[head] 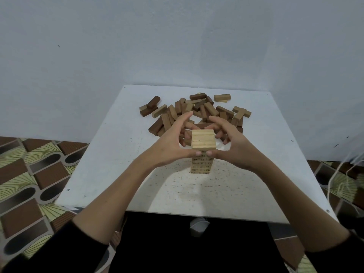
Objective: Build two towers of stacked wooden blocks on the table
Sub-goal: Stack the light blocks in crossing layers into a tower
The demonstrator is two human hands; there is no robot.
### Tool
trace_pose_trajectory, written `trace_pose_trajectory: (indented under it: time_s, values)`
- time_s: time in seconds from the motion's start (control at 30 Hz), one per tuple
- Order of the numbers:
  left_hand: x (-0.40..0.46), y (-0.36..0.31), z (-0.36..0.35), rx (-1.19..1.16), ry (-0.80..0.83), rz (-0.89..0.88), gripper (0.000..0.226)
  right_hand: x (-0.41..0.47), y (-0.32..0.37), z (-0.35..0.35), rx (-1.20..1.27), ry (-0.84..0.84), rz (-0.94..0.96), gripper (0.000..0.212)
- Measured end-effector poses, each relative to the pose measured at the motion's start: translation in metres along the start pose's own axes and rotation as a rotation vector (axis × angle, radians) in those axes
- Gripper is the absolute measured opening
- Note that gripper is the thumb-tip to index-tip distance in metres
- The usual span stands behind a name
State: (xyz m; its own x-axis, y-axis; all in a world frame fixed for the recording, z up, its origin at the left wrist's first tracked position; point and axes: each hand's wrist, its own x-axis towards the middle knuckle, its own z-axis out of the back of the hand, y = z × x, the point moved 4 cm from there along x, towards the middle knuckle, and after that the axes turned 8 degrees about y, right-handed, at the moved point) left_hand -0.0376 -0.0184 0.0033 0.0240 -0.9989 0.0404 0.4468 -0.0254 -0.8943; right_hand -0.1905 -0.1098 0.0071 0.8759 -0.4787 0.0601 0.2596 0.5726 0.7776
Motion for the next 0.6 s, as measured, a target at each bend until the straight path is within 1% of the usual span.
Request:
trace_pose_trajectory:
  time_s: [0.27,0.6]
  values:
    - [0.0009,0.0025,-0.0012,-0.023,-0.025,0.003,0.103,-0.0014,-0.0023,-0.0017,-0.021,-0.007,-0.010,0.080]
    - [0.0022,0.0084,-0.0009,-0.010,-0.024,0.001,0.097,-0.0045,0.0002,-0.0020,-0.021,-0.013,-0.022,0.078]
